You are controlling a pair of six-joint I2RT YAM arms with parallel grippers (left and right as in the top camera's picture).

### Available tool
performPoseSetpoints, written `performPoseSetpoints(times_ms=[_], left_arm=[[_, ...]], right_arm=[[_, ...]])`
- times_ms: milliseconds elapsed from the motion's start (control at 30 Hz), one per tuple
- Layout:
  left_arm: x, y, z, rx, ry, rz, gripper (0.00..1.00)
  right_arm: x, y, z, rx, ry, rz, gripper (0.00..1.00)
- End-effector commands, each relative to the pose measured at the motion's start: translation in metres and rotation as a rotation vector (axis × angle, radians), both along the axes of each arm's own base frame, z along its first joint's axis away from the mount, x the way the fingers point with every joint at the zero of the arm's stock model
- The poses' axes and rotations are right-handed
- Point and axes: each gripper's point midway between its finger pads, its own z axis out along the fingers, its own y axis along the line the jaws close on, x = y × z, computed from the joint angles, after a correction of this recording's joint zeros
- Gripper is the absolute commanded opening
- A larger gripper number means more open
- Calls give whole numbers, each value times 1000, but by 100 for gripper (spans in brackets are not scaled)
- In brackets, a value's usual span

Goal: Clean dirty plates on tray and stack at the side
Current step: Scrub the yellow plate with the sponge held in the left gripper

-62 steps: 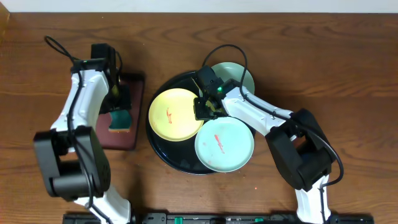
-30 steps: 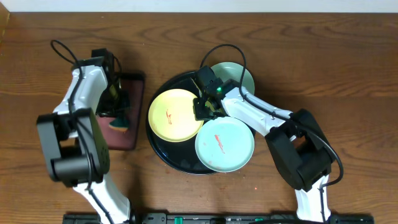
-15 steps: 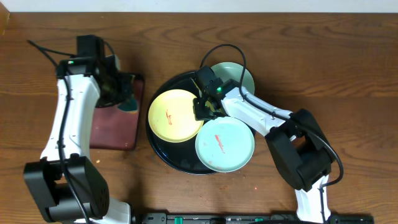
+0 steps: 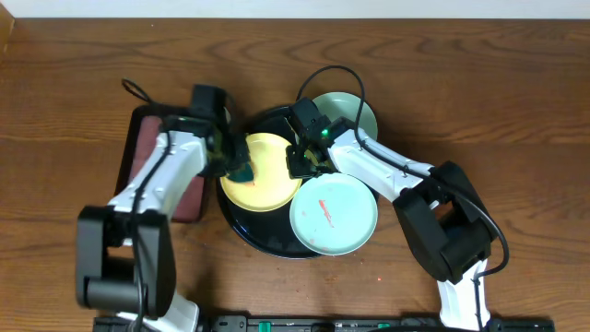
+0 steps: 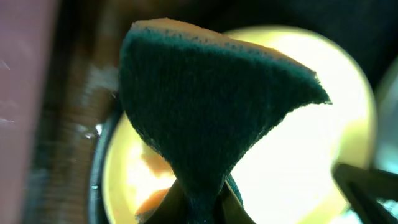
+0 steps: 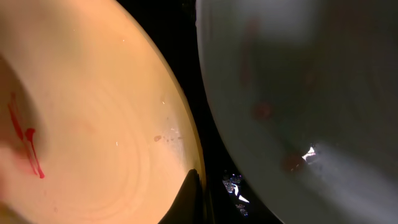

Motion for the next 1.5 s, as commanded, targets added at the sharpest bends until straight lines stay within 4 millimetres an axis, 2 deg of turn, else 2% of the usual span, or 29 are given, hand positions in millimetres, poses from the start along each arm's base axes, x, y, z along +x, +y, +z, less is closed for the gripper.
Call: performPoseSetpoints(times_ms=[0,167,333,467,567,667,767,900,967,1000,1167,1233,1333,1467], left_arm=[[-11,-4,-25,45,75,64,7],[-24,-24,-40,38,136,27,7],[-31,-67,-32,-132,133,-143,7],[-31,-73,-29,-171,119,-191,7],[-21,-52,-34,-83,106,-90,8],[-14,-8,-40,121,97,121,7],[-17,27,-39,300,88,249,7],[-32,39,-39,370,134,279,7],[-39,33,-40,341,172,247,7],[-41,23,-42,294,190,189,7],[-52,-44,-36,-65,225,-145,7],[-53,-59,-31,-155,212,-204,7],[-42,-67,-28,-193,166,-213,7],[-11,-68,-26,-175,31,-218,7]], right_arm=[[-5,4,-7,-14,9,39,1],[-5,4,-7,-14,8,39,1],[-4,4,-7,-13,8,39,1],[-5,4,-7,-13,8,39,1],[-5,4,-7,-13,8,40,1],[-6,4,-7,-13,14,41,1],[-7,4,-8,-15,16,41,1],[-6,4,-8,-14,15,41,1],[-6,4,-8,-15,15,41,1],[-6,4,-8,-15,16,41,1],[-6,4,-8,-15,16,41,1],[-6,4,-8,-15,16,41,1],[-6,4,-8,-15,16,41,1],[-6,4,-8,-15,16,41,1]])
